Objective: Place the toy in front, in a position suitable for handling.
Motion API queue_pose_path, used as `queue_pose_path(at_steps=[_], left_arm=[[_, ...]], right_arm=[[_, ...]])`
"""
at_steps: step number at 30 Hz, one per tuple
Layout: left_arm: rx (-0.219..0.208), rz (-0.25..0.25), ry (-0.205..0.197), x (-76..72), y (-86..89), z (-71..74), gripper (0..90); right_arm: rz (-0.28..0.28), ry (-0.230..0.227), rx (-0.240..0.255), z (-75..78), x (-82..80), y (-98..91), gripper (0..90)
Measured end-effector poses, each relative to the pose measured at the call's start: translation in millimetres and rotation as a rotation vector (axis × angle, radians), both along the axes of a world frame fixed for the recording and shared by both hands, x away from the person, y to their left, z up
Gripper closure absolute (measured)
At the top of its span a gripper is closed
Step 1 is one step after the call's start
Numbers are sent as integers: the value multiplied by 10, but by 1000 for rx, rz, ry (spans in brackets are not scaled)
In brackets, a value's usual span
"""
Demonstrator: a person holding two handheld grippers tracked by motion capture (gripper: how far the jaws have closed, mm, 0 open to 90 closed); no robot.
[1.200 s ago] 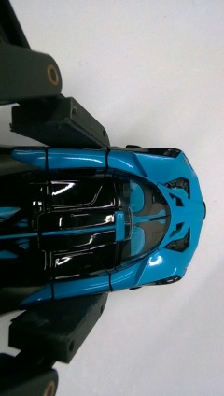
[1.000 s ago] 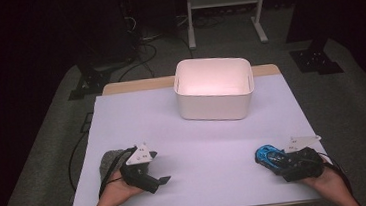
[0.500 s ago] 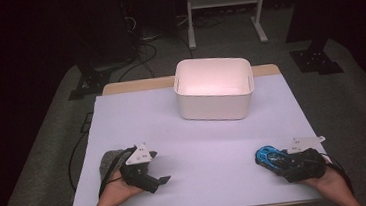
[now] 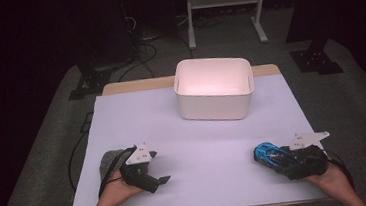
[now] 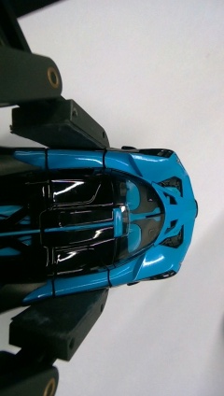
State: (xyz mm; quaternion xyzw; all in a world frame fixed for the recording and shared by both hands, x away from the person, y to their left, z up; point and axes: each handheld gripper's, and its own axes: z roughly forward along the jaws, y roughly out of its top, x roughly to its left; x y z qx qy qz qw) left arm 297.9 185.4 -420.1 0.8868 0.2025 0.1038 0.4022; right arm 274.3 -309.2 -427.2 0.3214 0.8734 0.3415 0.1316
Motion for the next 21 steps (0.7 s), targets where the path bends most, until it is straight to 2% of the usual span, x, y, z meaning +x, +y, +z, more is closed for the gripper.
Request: queue_pose_path(at_steps=[5,10,15,21], left_arm=[[-2,2,-2,-3,3,8,57],[1,4,-3,-2,29,18,57],[-6,12,-5,0,71,33,57],[-18,21,-9,2,133,66,57]], right_arm=[[51,-17,29,210,20,93,254],[119,-36,43,436,59,278,255],[210,-46,43,609,130,566,255],[314,-49,47,667,201,939,255]])
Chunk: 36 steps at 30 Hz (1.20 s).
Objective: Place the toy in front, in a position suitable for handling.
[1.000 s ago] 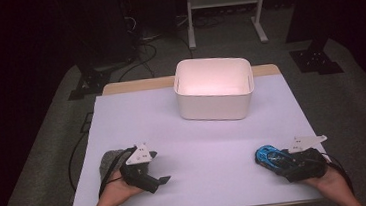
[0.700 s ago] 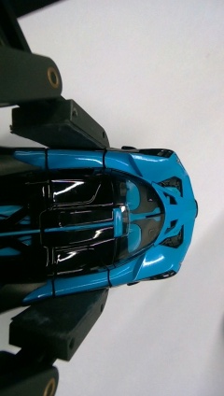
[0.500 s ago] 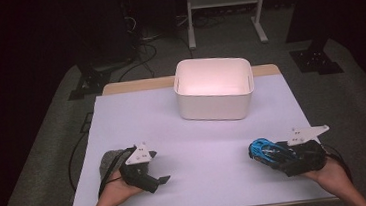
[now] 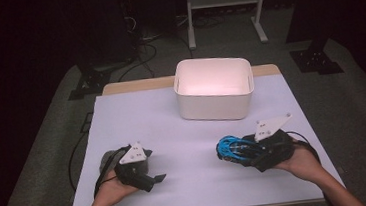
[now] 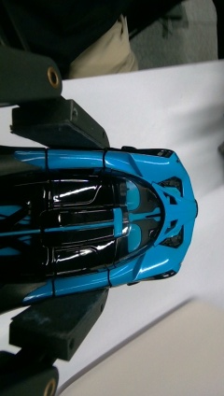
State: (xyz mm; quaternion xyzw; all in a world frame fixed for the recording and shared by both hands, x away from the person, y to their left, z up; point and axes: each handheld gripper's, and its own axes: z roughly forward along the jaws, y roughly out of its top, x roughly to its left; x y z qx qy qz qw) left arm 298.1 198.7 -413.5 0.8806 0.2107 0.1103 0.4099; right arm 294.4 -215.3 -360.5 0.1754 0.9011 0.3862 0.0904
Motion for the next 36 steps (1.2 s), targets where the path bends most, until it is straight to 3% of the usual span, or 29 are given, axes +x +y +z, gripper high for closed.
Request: queue_pose_path(at_steps=[7,16,27,31,36], left_arm=[[-14,11,-3,1,55,21,57],[-15,17,-3,8,104,28,58],[-3,15,12,18,132,16,58],[14,10,14,17,127,23,58],[31,2,8,28,126,53,70]], right_arm=[[111,21,-18,-86,76,399,254],[191,64,-58,-418,188,724,254],[249,98,-92,-775,217,838,254],[261,85,-90,-878,206,848,254],[272,61,-109,-878,186,884,230]])
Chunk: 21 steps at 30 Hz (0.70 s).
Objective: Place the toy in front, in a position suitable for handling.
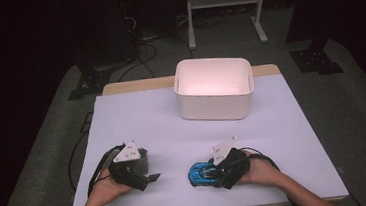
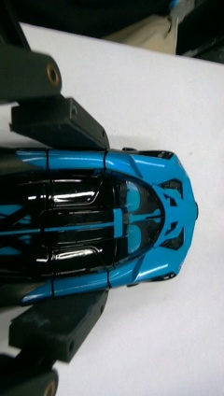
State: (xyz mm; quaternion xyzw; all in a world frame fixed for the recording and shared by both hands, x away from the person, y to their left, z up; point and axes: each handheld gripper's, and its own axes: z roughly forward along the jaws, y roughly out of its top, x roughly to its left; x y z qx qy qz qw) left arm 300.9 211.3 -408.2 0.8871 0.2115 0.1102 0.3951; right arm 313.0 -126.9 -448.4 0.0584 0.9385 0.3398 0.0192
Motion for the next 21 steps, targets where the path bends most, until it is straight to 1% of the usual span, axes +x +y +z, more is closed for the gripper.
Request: queue_pose_path(at_steps=[1,2,3,4,5,8,9,10,12,13,16,18,21], left_arm=[[2,1,0,0,0,3,71],[5,-1,-2,-1,3,6,72],[15,-12,-4,-1,15,12,90],[15,-11,-7,-8,21,10,108],[27,-13,-9,-8,35,11,117],[46,4,-12,-8,92,0,141],[49,9,-10,-7,104,-7,145],[59,13,-12,-2,115,-14,158],[89,20,-12,13,141,-40,165],[105,21,-13,22,155,-49,192],[137,31,-6,55,197,-69,230],[146,38,-3,76,225,-76,267],[147,56,26,116,262,-106,314]], right_arm=[[1,29,7,5,15,-6,194],[-3,37,10,7,17,-11,179],[-10,37,16,14,20,-24,172],[-7,34,20,20,28,-44,163],[-19,43,25,29,22,-64,148],[-45,42,33,45,2,-145,138],[-59,39,40,54,-14,-199,138],[-61,32,39,58,-16,-230,138],[-75,28,46,67,-26,-298,139],[-83,36,51,72,-28,-336,139],[-101,32,65,90,-45,-430,139],[-111,33,81,97,-58,-488,139],[-122,40,83,88,-76,-536,140]])
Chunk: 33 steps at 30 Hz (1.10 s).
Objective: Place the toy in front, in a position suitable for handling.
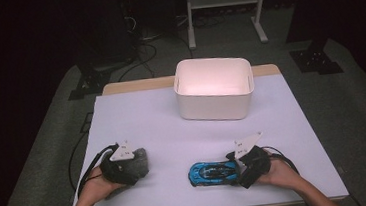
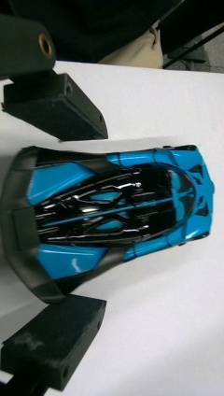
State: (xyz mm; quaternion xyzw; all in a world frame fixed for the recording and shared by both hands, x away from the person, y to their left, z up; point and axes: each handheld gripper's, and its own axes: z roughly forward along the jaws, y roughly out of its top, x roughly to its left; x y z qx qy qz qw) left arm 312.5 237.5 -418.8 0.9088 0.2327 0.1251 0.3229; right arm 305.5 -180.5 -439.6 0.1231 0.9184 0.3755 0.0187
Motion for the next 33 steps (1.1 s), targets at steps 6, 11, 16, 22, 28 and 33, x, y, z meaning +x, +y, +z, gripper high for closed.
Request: queue_pose_path(at_steps=[6,11,16,22,28,33], left_arm=[[6,8,30,44,22,-74,450],[27,-19,19,47,26,-107,647],[-46,-58,37,38,11,-72,739],[-132,-182,41,-16,-262,60,740],[-167,-315,31,-40,-824,125,739],[-142,-418,56,-9,-1292,45,740]], right_arm=[[4,-2,-19,-37,0,12,140],[7,15,-16,-87,17,18,141],[21,1,-38,-149,12,43,202],[37,15,-31,-147,32,34,214],[42,13,-24,-152,34,32,216],[49,8,-22,-158,38,24,217]])
